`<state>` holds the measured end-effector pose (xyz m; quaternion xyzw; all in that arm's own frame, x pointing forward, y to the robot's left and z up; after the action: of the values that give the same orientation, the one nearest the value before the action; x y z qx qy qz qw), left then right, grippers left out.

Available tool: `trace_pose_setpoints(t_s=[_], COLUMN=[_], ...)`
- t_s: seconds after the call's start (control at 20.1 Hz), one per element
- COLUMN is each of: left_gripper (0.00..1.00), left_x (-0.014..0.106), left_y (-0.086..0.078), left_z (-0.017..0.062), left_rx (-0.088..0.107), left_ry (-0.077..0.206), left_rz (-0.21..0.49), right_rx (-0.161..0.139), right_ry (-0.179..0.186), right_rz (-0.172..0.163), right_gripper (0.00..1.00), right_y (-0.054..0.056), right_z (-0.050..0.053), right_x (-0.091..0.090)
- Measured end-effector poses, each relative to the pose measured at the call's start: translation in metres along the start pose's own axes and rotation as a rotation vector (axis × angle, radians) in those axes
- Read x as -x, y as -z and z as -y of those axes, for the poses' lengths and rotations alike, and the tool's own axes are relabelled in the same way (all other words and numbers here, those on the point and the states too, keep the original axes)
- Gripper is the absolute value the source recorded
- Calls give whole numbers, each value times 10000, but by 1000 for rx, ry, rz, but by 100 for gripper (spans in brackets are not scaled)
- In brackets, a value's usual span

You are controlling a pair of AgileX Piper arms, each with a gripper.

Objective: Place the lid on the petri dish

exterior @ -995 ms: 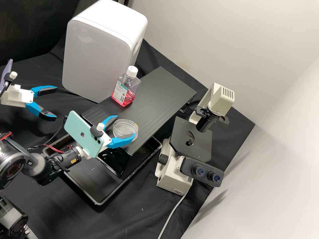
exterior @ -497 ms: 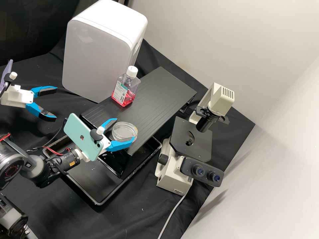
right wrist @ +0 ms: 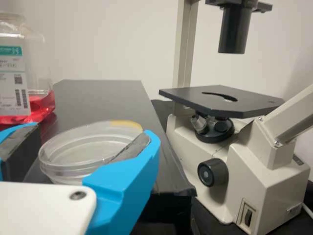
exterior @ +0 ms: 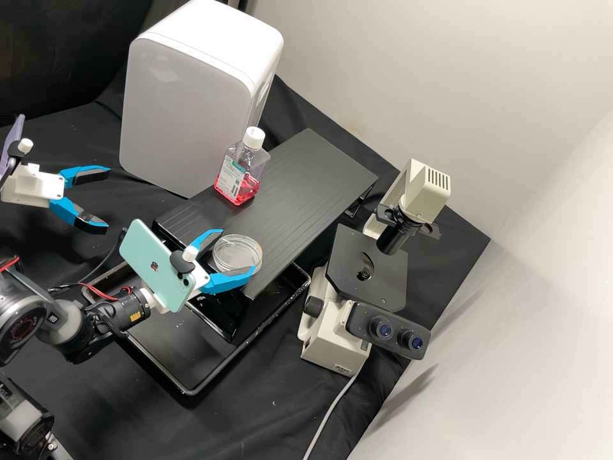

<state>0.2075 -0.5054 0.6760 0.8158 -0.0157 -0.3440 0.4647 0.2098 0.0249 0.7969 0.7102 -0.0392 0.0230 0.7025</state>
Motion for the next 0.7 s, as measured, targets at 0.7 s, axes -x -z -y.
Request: trace_pose_setpoints(t_s=[0.7], left_gripper=[100], left_x=[0], left_y=[0], left_z=[0], left_rx=[0], left_ry=[0], left_rz=[0], right_rx=[-2], right_ry=[5], right_rz=[-4], right_gripper=[100], right_y=[12], right_z=[13], right_x=[3])
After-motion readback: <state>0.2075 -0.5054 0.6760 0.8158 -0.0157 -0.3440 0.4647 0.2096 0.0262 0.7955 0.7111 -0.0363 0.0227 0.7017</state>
